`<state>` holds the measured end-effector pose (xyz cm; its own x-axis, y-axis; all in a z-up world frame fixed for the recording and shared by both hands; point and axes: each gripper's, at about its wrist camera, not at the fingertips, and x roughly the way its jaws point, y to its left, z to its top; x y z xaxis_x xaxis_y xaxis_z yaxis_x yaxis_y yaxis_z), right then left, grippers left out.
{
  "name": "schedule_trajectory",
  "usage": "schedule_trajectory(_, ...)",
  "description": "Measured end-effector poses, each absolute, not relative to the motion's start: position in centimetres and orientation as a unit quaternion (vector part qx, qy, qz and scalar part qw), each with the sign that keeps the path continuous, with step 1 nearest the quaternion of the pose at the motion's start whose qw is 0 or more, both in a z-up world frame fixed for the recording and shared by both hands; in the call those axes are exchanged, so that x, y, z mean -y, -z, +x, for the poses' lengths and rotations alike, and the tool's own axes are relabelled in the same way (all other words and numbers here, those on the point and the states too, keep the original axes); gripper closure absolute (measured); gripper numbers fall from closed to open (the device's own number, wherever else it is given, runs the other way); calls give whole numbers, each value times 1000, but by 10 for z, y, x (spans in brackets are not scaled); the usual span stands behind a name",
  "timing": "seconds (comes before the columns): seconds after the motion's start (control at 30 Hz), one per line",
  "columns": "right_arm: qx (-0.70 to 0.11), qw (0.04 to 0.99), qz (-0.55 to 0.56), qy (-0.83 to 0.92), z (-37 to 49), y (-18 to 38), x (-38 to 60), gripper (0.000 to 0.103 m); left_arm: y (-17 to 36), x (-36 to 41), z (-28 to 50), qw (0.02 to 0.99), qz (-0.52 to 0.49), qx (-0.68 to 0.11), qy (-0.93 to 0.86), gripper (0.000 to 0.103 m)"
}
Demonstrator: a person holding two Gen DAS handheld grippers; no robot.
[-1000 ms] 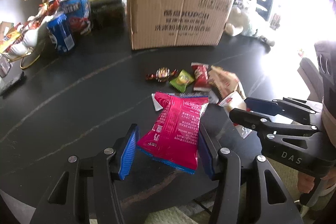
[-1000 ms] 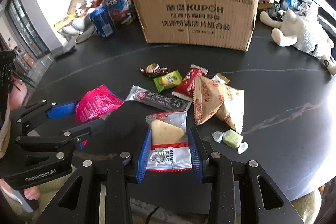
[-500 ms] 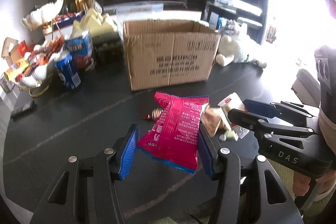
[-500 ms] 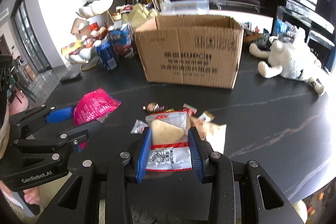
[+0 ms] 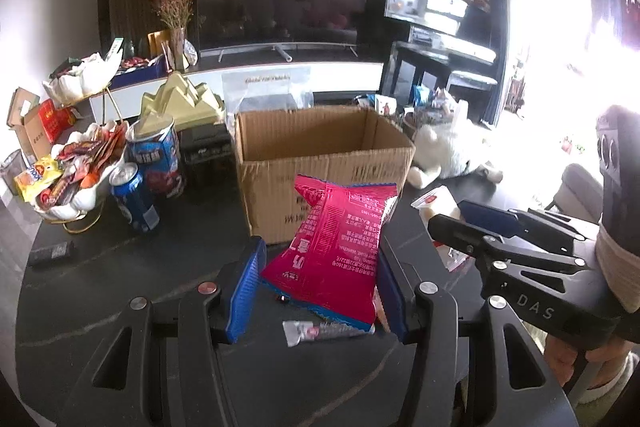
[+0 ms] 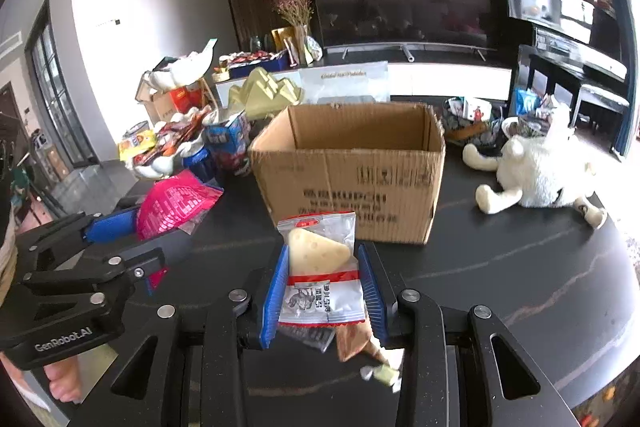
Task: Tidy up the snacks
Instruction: 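Carry both packets into the cardboard box and open both tools to drop them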
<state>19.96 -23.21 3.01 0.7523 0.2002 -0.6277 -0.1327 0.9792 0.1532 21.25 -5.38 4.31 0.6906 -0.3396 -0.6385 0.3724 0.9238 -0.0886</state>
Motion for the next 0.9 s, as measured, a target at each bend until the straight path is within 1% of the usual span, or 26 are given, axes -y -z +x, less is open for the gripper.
schedule_trajectory(0.53, -313, 945, 53, -78, 252, -69, 247, 66, -79, 67, 273, 924, 22, -333, 185, 50)
schedule_trajectory(0.9, -310, 946, 50, -74, 295, -76, 255, 66, -80, 76, 323, 921, 10, -345, 182, 50)
